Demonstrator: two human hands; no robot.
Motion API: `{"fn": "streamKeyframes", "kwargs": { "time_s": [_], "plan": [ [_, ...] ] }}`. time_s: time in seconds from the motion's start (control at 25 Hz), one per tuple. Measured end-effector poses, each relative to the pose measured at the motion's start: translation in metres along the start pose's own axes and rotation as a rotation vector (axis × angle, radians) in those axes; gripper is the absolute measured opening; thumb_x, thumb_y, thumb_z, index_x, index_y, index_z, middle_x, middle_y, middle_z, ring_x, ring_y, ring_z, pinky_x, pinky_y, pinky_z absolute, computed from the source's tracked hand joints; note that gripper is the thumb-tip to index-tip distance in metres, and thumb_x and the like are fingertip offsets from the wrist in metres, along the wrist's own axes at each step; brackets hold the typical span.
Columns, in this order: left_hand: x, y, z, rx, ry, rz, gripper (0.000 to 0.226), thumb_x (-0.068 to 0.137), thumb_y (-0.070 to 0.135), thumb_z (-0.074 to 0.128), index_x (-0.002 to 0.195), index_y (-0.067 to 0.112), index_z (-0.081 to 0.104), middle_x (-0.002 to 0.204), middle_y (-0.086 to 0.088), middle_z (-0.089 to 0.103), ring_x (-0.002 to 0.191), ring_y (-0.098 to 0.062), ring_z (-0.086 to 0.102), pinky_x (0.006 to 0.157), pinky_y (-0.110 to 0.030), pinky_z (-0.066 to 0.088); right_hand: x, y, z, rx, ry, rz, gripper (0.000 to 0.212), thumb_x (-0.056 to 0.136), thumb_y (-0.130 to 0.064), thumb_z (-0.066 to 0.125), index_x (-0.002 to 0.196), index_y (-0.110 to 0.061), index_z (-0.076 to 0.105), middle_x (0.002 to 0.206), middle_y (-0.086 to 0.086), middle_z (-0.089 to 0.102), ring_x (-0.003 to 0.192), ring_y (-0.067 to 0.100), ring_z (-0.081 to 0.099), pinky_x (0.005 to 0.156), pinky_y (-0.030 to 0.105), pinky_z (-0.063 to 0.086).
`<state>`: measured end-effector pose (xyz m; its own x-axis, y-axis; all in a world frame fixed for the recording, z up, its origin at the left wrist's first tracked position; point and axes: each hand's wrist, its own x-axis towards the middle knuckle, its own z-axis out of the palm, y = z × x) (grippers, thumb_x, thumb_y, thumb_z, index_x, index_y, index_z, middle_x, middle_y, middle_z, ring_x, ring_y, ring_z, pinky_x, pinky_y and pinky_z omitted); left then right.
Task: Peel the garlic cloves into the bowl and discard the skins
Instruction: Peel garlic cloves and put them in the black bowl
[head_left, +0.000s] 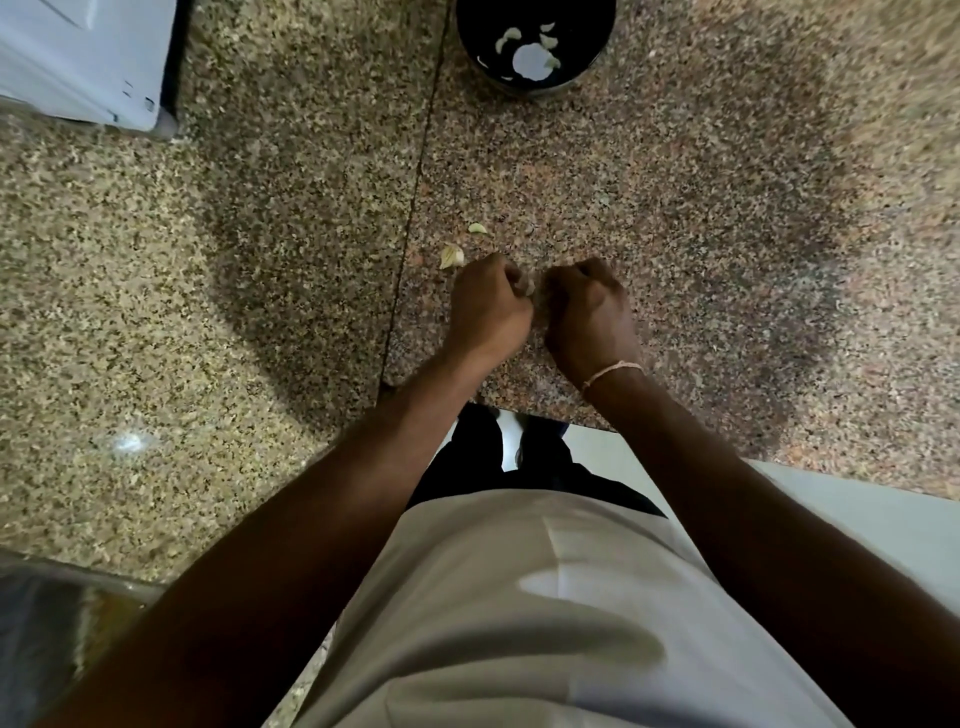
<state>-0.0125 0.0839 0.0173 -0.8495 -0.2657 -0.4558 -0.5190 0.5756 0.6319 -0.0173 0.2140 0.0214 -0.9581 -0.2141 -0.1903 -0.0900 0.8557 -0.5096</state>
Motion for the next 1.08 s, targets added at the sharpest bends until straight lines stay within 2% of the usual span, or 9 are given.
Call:
{"fn": "streamKeyframes", "kwargs": {
  "time_s": [0.08, 0.16, 0.32, 0.44, 0.52, 0.64, 0.72, 0.8, 1.08],
  "plan": [
    [-0.001, 0.0, -0.001, -0.035, 0.016, -0.022, 0.024, 0.093, -0.001, 0.067, 0.115, 0.009, 0.071, 0.101, 0.002, 0.068, 0.075, -0.001, 0.058, 0.057, -0.008, 0.046, 0.005, -0.011, 0.004, 0.036, 0.024, -0.022, 0.019, 0.094, -0.001, 0.06, 0.103, -0.006, 0.075, 0.104, 0.014, 0.064, 0.084, 0.028, 0.063, 0.069, 0.023, 0.039],
    [-0.003, -0.007, -0.008, -0.07, 0.061, -0.038, 0.023, 0.093, -0.001, 0.068, 0.113, 0.01, 0.072, 0.099, 0.004, 0.068, 0.074, 0.006, 0.056, 0.052, -0.003, 0.044, 0.009, -0.007, 0.002, 0.048, 0.073, 0.028, 0.028, 0.09, 0.007, 0.058, 0.11, -0.005, 0.075, 0.107, 0.015, 0.066, 0.089, 0.029, 0.064, 0.073, 0.022, 0.041],
    [-0.003, -0.021, -0.018, -0.092, 0.052, -0.098, 0.03, 0.093, -0.003, 0.066, 0.118, 0.011, 0.071, 0.104, 0.005, 0.067, 0.077, 0.004, 0.059, 0.051, -0.008, 0.048, 0.003, 0.001, 0.003, -0.028, 0.078, 0.134, 0.025, 0.091, 0.007, 0.054, 0.103, -0.004, 0.073, 0.103, 0.015, 0.061, 0.088, 0.029, 0.06, 0.068, 0.026, 0.037],
    [-0.002, -0.016, -0.017, -0.109, -0.094, -0.042, 0.035, 0.096, -0.004, 0.063, 0.128, 0.011, 0.069, 0.118, -0.001, 0.07, 0.089, -0.003, 0.064, 0.059, -0.009, 0.049, 0.005, -0.013, 0.01, 0.007, 0.032, 0.035, 0.019, 0.096, -0.001, 0.056, 0.103, -0.005, 0.073, 0.103, 0.014, 0.061, 0.082, 0.024, 0.054, 0.066, 0.026, 0.037],
    [-0.002, -0.015, -0.017, -0.148, -0.132, -0.015, 0.037, 0.096, -0.005, 0.063, 0.129, 0.011, 0.069, 0.121, -0.003, 0.072, 0.1, -0.011, 0.067, 0.068, -0.009, 0.05, 0.009, -0.016, 0.009, 0.039, 0.007, -0.025, 0.019, 0.097, -0.007, 0.058, 0.107, -0.007, 0.074, 0.104, 0.013, 0.062, 0.081, 0.021, 0.053, 0.068, 0.03, 0.045],
    [-0.004, -0.023, -0.023, -0.237, -0.043, -0.044, 0.034, 0.096, -0.006, 0.062, 0.122, 0.012, 0.07, 0.115, -0.001, 0.072, 0.098, -0.009, 0.068, 0.067, -0.012, 0.054, 0.011, -0.007, 0.001, 0.018, -0.001, -0.084, 0.032, 0.094, -0.01, 0.066, 0.126, -0.012, 0.071, 0.121, 0.014, 0.064, 0.103, 0.03, 0.062, 0.082, 0.036, 0.055],
    [-0.007, -0.029, -0.024, -0.281, 0.024, -0.064, 0.03, 0.096, -0.005, 0.062, 0.118, 0.013, 0.071, 0.111, 0.002, 0.071, 0.093, -0.003, 0.067, 0.063, -0.008, 0.052, 0.01, -0.004, 0.001, -0.135, -0.097, -0.18, 0.04, 0.095, -0.016, 0.068, 0.135, -0.019, 0.065, 0.135, 0.01, 0.059, 0.121, 0.032, 0.055, 0.089, 0.042, 0.056],
    [-0.009, -0.033, -0.023, -0.312, 0.045, -0.08, 0.028, 0.096, -0.006, 0.062, 0.116, 0.012, 0.071, 0.109, 0.0, 0.072, 0.093, -0.005, 0.068, 0.063, -0.008, 0.05, 0.009, -0.009, 0.005, -0.297, -0.163, -0.279, 0.034, 0.1, -0.02, 0.061, 0.134, -0.02, 0.064, 0.141, 0.008, 0.054, 0.127, 0.031, 0.048, 0.088, 0.045, 0.057],
    [-0.012, -0.04, -0.023, -0.331, 0.026, -0.11, 0.024, 0.096, 0.0, 0.064, 0.115, 0.012, 0.072, 0.105, -0.001, 0.075, 0.09, -0.012, 0.071, 0.063, -0.016, 0.051, 0.005, -0.007, 0.011, -0.398, -0.175, -0.446, 0.034, 0.107, -0.017, 0.039, 0.12, -0.007, 0.069, 0.122, 0.011, 0.061, 0.115, 0.03, 0.051, 0.079, 0.043, 0.056]
  ]
}}
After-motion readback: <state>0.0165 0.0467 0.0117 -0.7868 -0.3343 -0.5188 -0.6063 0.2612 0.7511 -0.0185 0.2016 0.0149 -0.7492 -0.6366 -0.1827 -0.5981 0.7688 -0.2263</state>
